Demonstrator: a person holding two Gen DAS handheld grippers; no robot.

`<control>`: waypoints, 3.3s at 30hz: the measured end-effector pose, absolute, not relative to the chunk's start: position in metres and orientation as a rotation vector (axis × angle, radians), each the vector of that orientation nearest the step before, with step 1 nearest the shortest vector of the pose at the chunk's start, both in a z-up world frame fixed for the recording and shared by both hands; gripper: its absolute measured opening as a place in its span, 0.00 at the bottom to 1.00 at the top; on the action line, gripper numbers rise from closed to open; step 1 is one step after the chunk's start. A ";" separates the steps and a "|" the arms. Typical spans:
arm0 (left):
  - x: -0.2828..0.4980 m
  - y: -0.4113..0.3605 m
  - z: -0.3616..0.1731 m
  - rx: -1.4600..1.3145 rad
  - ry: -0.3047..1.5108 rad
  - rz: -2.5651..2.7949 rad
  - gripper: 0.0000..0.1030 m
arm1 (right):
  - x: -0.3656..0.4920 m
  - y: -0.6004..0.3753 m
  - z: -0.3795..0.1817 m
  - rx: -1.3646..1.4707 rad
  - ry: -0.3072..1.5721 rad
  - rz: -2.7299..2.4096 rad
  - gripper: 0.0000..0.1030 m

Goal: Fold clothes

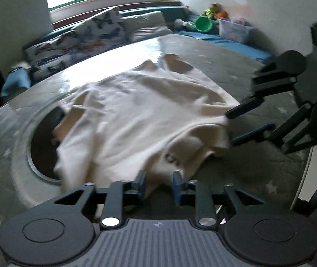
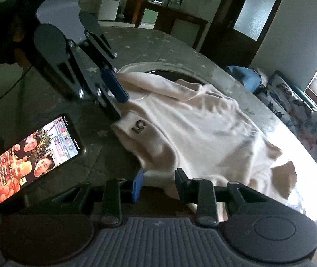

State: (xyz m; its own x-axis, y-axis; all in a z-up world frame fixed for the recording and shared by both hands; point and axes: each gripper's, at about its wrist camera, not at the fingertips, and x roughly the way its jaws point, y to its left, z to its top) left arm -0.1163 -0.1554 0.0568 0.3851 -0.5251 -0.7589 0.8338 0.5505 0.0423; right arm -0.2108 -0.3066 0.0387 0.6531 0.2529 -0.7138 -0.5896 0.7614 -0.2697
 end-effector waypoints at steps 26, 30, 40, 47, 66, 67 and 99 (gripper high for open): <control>-0.115 -0.160 0.046 0.449 0.929 -1.005 0.06 | -0.203 -0.318 0.038 -0.310 0.865 0.614 0.11; -0.116 -0.162 0.047 0.459 0.916 -1.022 0.09 | -0.201 -0.320 0.057 -0.266 0.791 0.622 0.11; -0.099 -0.154 0.075 0.427 0.819 -0.959 0.16 | -0.162 -0.309 0.027 -0.194 0.808 0.578 0.12; -0.043 -0.162 0.078 0.375 0.740 -0.722 0.32 | -0.168 -0.299 0.020 -0.243 0.806 0.572 0.15; 0.068 -0.141 0.023 0.174 0.854 -0.488 0.29 | -0.179 -0.297 0.024 -0.323 0.823 0.622 0.18; 0.068 -0.140 0.022 0.165 0.846 -0.492 0.21 | -0.179 -0.297 0.024 -0.323 0.824 0.622 0.18; -0.013 0.054 0.039 0.047 0.777 0.039 0.06 | -0.148 -0.272 0.032 -0.272 0.827 0.692 0.18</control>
State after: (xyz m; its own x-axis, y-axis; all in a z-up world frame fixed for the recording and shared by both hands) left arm -0.0135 0.0540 0.0392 0.7123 0.0524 -0.6999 -0.0175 0.9982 0.0570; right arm -0.1482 -0.2722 0.0322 0.4759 0.4564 -0.7518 -0.6591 0.7511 0.0387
